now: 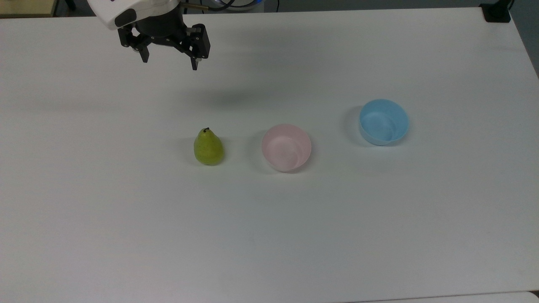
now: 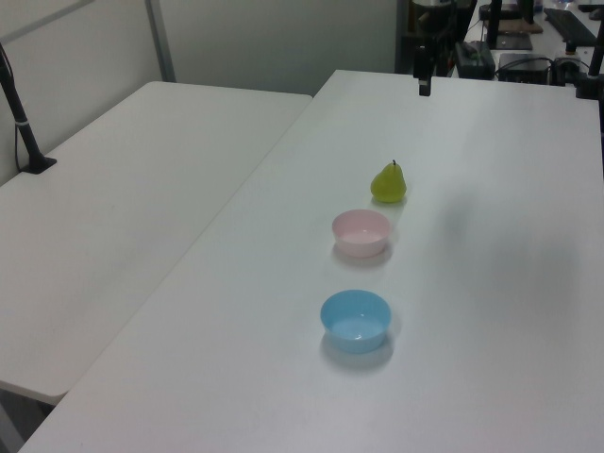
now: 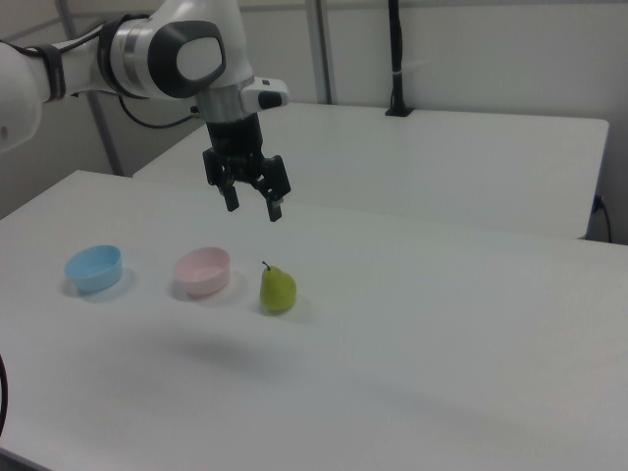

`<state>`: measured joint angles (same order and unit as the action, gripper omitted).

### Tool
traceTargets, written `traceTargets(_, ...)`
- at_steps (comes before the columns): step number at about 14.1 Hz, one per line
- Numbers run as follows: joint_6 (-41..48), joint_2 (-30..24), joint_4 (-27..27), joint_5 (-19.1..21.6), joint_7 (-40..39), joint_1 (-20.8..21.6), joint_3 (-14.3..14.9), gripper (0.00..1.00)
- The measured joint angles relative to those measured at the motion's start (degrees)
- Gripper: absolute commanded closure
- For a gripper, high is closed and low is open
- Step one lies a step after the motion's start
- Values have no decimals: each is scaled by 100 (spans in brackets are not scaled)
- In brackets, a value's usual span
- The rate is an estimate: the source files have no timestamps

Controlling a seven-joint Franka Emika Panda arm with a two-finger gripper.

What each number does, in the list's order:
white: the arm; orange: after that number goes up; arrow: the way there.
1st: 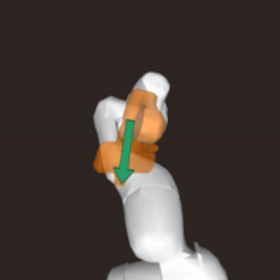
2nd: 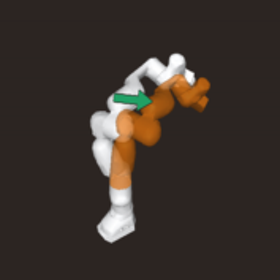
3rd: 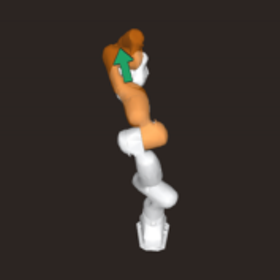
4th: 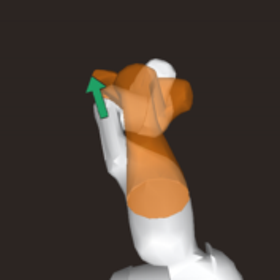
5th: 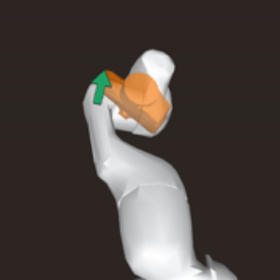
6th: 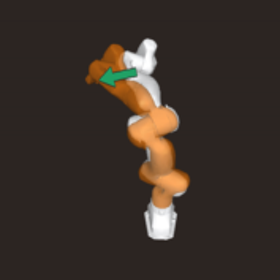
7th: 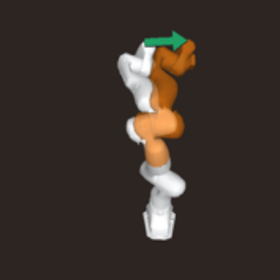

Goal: Place the pear in the bowl
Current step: 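Move the open gripper down over the small green pear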

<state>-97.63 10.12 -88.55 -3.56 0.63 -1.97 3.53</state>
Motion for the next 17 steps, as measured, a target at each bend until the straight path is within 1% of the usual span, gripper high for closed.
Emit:
traceTargets(1, 0, -9, 2, 0, 0, 0, 1, 0)
traceTargets(3, 0, -9, 23, 123, 0, 1, 2, 0)
traceTargets(10, -2, 63, 53, 140, -33, 15, 2, 0)
traceTargets(13, -124, 430, 74, 140, -202, 40, 3, 0)
traceTargets(17, -831, 1274, 115, 140, -632, 255, 57, 0)
